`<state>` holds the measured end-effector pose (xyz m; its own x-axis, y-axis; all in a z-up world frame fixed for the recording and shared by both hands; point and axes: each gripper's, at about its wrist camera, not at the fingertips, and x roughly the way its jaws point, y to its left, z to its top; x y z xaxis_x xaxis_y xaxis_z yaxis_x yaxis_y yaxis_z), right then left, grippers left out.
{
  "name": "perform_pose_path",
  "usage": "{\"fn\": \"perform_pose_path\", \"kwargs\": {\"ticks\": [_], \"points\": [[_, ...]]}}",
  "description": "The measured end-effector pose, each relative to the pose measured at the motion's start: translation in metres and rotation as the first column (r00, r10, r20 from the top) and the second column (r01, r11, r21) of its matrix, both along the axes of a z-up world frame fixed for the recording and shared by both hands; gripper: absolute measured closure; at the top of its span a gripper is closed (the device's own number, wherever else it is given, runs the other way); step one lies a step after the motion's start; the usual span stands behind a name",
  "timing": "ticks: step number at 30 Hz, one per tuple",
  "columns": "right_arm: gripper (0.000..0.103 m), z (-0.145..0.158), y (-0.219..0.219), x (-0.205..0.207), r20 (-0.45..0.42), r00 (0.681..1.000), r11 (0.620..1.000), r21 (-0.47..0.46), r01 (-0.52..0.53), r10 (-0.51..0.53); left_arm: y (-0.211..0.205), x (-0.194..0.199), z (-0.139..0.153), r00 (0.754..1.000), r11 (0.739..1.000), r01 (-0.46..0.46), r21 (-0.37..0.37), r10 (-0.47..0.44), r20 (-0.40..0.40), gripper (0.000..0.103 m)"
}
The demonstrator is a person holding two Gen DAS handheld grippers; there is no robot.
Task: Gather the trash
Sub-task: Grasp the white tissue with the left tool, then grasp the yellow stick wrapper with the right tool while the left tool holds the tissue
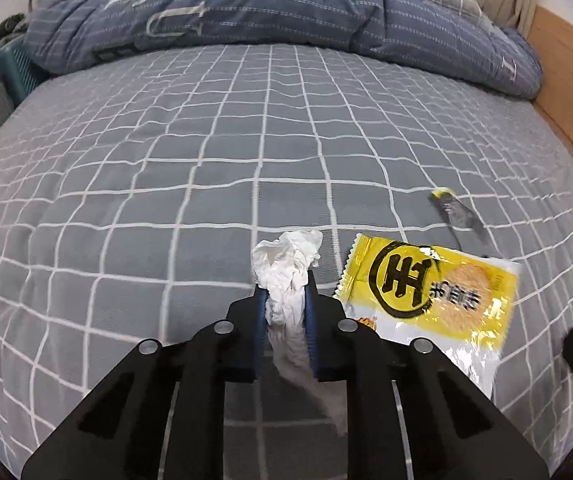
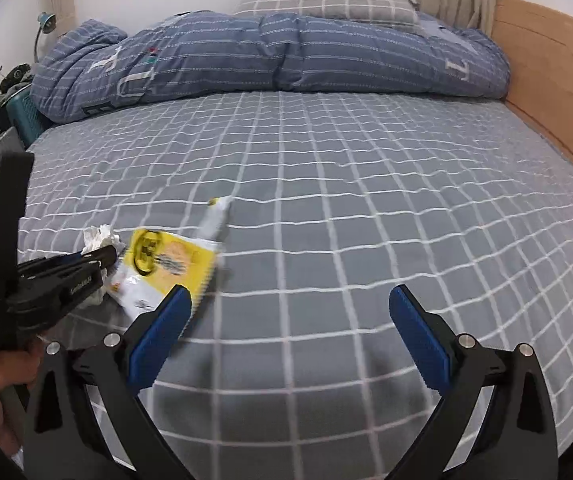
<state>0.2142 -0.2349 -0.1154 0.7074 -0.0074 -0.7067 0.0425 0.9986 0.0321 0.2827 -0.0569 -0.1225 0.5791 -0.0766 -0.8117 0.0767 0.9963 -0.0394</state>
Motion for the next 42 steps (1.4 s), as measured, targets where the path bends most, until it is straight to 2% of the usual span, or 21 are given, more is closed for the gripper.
{"fn": "perform_pose_path", "kwargs": {"ticks": [9,15,22,25,27,30,36,42], "points": [[0.008,-0.004,0.065,0.026,-0.012,0.996,0.996,0.000,-0.089,0.089,0.048,-0.023,0.023,0.997,0.998,-0.058,0.001,0.058,0.040,0.088],[0.008,-0.022,0.092,0.052,-0.071,0.994,0.996,0.006,-0.084,0.084,0.077,-0.026,0.022,0.995,0.995,-0.097,0.011,0.097,0.033,0.088],[0.013,-0.056,0.096,0.082,-0.182,0.981,0.998,0.008,-0.062,0.062,0.083,-0.024,0.024,0.995,0.995,-0.095,-0.012,0.095,0.032,0.088],[0.030,-0.058,0.100,0.085,-0.192,0.979,0.998,-0.012,-0.066,0.063,0.081,-0.023,0.025,0.995,0.996,-0.093,-0.017,0.094,0.033,0.088],[0.047,-0.058,0.101,0.085,-0.197,0.979,0.997,-0.027,-0.066,0.059,0.080,-0.023,0.025,0.995,0.996,-0.092,-0.020,0.092,0.030,0.088],[0.063,-0.059,0.102,0.084,-0.208,0.975,0.995,-0.031,-0.090,0.082,0.077,-0.022,0.025,0.996,0.996,-0.086,-0.017,0.087,0.029,0.088],[0.083,-0.059,0.099,0.081,-0.210,0.973,0.995,-0.015,-0.101,0.095,0.073,-0.023,0.027,0.996,0.996,-0.083,-0.014,0.084,0.033,0.088],[0.092,-0.050,0.096,0.077,-0.182,0.977,0.994,-0.001,-0.110,0.108,0.071,-0.023,0.026,0.996,0.996,-0.081,-0.029,0.082,0.023,0.088]]}}
